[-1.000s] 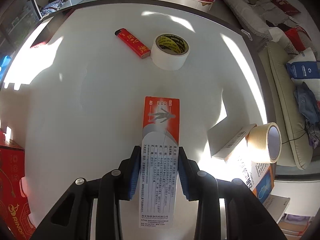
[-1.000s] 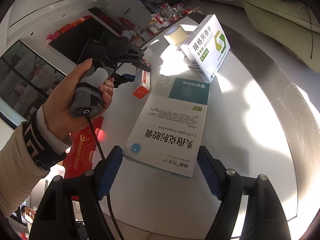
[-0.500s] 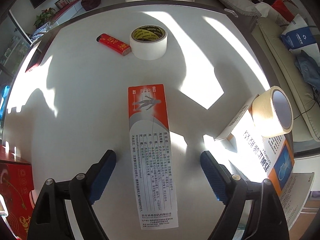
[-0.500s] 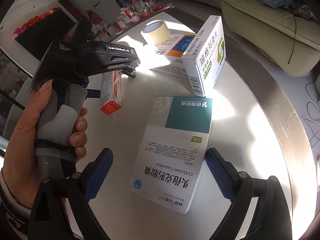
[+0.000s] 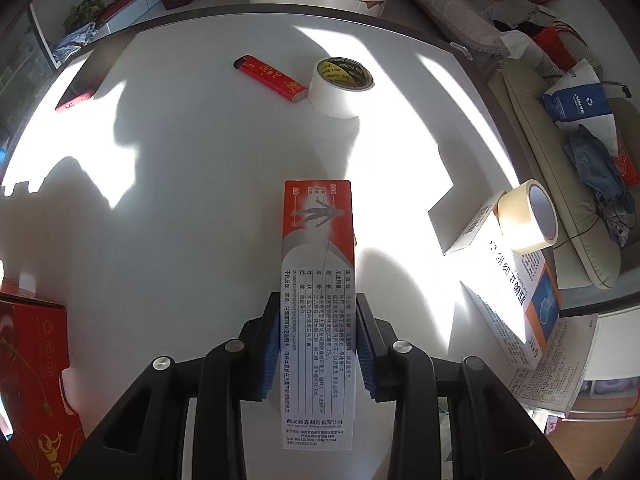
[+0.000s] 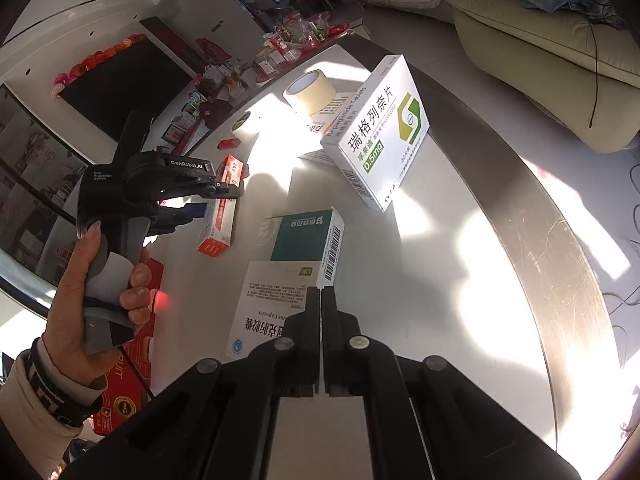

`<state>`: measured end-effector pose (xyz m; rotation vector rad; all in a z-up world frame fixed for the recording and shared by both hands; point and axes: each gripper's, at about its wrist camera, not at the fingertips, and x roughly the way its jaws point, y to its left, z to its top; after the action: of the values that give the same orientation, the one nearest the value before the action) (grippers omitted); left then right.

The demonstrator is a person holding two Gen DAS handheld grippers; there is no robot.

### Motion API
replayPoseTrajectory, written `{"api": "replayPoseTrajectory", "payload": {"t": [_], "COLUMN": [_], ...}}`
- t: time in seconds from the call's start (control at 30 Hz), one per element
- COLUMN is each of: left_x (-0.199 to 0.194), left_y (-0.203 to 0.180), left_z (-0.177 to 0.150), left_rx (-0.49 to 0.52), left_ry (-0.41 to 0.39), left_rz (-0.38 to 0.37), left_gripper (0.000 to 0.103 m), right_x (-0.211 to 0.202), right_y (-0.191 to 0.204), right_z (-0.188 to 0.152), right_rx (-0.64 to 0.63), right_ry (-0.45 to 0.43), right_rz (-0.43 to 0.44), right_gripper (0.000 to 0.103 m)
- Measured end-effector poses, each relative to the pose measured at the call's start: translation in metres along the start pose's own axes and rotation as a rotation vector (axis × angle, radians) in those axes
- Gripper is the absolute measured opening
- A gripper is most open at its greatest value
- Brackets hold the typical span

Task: Organize objects
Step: 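Grasp the white-teal cefixime box with the right tool while the left tool holds the red box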

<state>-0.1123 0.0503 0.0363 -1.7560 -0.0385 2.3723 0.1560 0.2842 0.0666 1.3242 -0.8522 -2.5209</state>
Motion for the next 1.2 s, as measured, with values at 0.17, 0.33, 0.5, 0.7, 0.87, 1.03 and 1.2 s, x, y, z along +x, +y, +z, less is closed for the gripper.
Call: {"api": "replayPoseTrajectory", "payload": {"t": [0.17,0.33,0.5,0.7,0.87,1.03,1.2], "left_x": [-0.028,-0.071,-0.130,-0.181,-0.212,-0.232,-0.241], "left_y": [0.012,0.029,0.057,0.091,0.113,0.134,0.141], "left_z": [-0.016,-0.035,-0.061,-0.097,-0.134,-0.158,-0.172], "left_rx": [0.016,0.028,0.059,0.078,0.068,0.035,0.013], "left_ry": [-0.038,-0.110,-0.229,-0.361,-0.465,-0.528,-0.567], "left_rz": [-0.015,-0.065,-0.103,-0.131,-0.122,-0.095,-0.072], "left_gripper": [0.036,0.036,0.036,0.036,0.036,0.036,0.036], "right_x": [-0.001,0.018,0.056,0.086,0.070,0.037,0.021], "right_y": [0.011,0.050,0.085,0.100,0.086,0.069,0.066], "right_z": [0.006,0.014,0.010,-0.014,-0.018,-0.023,-0.034], "right_rx": [0.030,-0.014,-0.083,-0.237,-0.151,0.062,0.281], "right_ry": [-0.027,-0.003,0.027,0.071,0.092,0.070,0.090], "right_rz": [0.042,-0.079,-0.251,-0.414,-0.234,0.044,0.371], "right_gripper": [0.089,0.096,0.096,0.074,0.073,0.073,0.073]}}
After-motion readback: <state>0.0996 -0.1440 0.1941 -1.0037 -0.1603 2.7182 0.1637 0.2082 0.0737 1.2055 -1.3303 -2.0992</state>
